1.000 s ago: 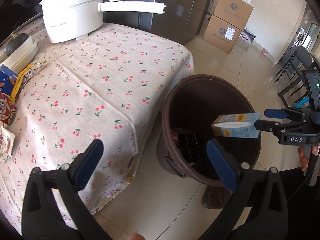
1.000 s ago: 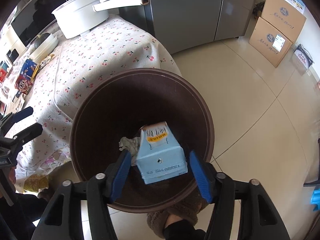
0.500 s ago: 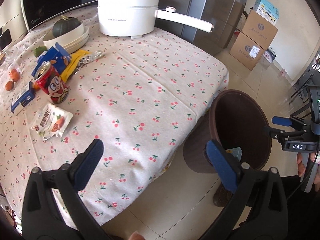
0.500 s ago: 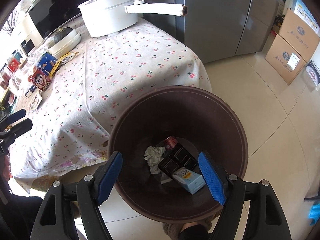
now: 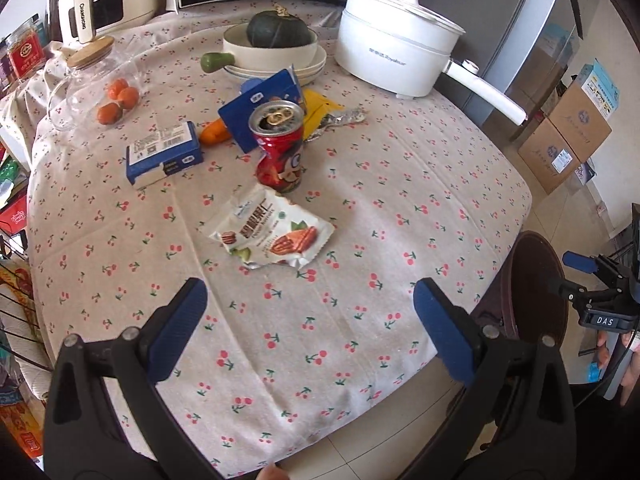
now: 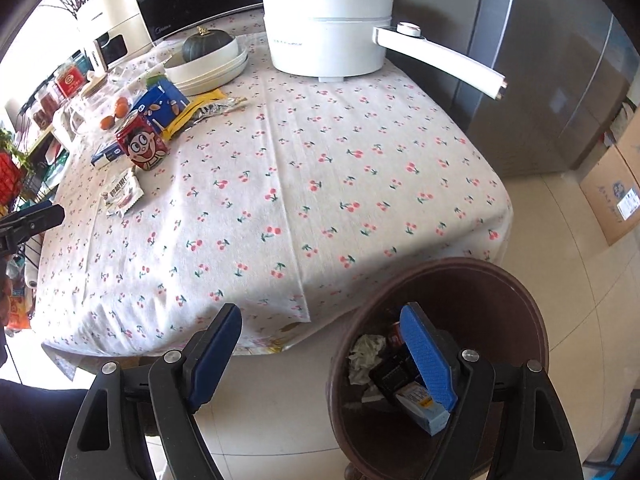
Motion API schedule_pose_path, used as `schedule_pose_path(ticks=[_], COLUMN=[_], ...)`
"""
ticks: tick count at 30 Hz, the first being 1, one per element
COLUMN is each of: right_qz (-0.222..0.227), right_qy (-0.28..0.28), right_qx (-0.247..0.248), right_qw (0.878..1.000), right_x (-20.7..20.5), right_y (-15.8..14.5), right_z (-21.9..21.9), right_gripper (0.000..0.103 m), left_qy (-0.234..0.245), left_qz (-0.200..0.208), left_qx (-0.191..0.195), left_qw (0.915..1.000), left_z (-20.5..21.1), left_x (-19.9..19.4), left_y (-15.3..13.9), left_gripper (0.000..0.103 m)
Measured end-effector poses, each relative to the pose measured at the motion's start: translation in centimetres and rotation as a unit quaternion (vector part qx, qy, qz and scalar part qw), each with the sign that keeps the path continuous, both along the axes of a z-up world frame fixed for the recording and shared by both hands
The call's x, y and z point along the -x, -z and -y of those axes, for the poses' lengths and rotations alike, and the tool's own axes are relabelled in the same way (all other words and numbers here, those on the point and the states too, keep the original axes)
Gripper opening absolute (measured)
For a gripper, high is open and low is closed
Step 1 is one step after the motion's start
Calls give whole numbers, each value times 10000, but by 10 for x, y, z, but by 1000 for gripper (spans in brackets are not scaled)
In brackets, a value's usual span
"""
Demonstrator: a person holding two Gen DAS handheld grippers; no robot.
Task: Collect trash
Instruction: 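Move both tools back to the table toward the snack packet and red can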
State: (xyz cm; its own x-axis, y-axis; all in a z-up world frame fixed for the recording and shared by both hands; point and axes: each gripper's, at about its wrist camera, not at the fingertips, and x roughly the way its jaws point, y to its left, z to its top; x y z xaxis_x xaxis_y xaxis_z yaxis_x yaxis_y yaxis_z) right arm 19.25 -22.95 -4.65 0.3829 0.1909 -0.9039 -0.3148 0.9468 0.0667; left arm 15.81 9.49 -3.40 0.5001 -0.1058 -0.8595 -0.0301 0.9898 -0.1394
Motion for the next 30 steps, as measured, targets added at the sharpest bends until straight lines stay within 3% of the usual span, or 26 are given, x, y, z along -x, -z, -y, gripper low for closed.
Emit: schedule_pose_path(ticks=[8, 14, 20, 26, 30], right_qz=[-295, -410, -376, -271, -270], right_qy=[-23, 73, 161, 224, 263], right_qx=[-286, -514, -418, -323, -368], right_qw=[9992, 9978, 9983, 9989, 9986], right_x=[-40, -58, -64, -61, -58], right_y=[8, 9, 12, 9, 8], right_z=[-39, -54, -58, -53, -50], right_gripper=[84, 84, 84, 84, 84], left_qy=[-263, -1262, -1819, -1823, -1607], left_qz=[-437, -507, -482, -704, -791], left_qx=[-115, 111, -230, -386, -541], left_qw=[9986, 9906, 9819, 9800, 9823], left_z=[-16, -20, -19, -15, -15], left_x=[-45, -71, -89, -92, -89], left_y=[41, 60, 74, 91, 93], left_gripper=[102, 102, 102, 102, 93])
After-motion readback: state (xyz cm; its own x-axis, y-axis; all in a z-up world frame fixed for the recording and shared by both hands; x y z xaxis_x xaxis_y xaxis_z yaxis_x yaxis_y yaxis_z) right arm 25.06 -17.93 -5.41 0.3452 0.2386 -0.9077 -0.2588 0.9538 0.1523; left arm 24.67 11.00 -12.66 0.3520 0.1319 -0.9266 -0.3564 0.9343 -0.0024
